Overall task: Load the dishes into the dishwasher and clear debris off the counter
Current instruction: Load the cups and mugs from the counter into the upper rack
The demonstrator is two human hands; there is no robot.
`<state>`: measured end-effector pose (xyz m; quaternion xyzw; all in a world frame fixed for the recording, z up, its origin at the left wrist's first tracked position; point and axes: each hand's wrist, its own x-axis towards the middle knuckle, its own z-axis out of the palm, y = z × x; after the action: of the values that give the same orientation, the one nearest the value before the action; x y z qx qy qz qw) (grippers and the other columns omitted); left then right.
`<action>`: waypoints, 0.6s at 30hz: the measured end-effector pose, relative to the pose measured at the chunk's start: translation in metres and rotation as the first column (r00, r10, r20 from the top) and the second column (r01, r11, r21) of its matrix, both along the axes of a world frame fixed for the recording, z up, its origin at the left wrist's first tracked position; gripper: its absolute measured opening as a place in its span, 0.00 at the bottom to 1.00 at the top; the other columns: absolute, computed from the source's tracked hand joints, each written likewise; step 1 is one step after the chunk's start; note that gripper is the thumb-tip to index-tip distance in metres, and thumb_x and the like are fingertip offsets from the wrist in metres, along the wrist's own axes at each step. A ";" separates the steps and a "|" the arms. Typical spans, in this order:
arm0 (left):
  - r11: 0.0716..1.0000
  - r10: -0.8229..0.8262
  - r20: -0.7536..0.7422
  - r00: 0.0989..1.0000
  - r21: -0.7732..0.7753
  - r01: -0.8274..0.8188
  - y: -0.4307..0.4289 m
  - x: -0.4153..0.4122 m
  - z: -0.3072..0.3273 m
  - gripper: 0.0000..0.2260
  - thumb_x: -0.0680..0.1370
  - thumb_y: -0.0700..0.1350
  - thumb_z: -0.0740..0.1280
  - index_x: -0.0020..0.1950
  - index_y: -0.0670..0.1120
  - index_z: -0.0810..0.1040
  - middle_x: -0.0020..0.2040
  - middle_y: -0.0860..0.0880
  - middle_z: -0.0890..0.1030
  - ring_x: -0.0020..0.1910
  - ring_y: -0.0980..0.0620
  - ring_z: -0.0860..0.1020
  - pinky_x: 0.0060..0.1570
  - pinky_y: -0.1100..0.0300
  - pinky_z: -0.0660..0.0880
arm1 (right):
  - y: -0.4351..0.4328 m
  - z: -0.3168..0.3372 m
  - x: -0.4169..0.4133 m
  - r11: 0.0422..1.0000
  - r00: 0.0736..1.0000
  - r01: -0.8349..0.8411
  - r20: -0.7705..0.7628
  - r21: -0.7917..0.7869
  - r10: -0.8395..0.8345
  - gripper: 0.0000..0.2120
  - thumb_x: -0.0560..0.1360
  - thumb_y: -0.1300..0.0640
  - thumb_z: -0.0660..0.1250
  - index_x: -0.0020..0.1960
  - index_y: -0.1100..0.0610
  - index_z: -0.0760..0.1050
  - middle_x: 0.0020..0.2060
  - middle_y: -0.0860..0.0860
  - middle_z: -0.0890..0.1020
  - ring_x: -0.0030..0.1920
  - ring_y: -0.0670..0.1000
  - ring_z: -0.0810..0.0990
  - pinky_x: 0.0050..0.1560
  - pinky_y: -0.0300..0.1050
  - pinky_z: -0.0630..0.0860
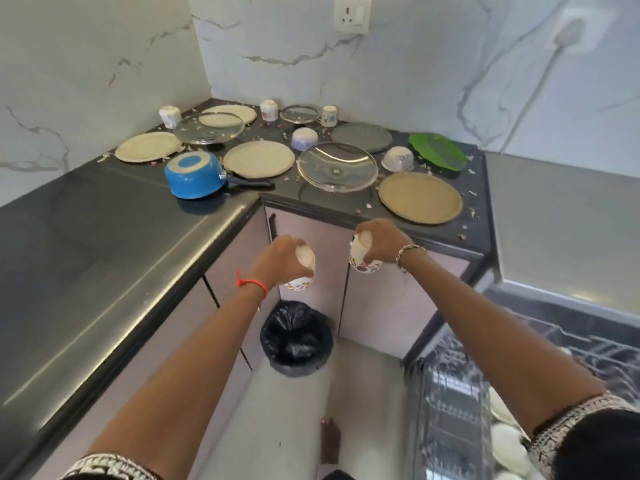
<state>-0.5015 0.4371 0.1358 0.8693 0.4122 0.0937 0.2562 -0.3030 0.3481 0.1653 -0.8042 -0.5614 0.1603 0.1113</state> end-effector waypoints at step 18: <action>0.926 -0.332 -0.027 0.943 -0.199 0.321 -0.189 0.033 -0.076 0.25 0.67 0.45 0.76 0.61 0.41 0.74 0.56 0.43 0.75 0.57 0.45 0.72 0.57 0.55 0.70 | -0.240 -0.091 -0.003 0.944 0.969 0.237 -0.012 -0.229 -0.246 0.30 0.65 0.60 0.73 0.65 0.51 0.69 0.61 0.54 0.71 0.63 0.56 0.69 0.61 0.51 0.72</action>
<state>-0.4682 0.2477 0.0596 0.8994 0.2764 -0.0169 0.3383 -0.3059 0.1081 0.0740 -0.8709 -0.4343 0.2245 0.0492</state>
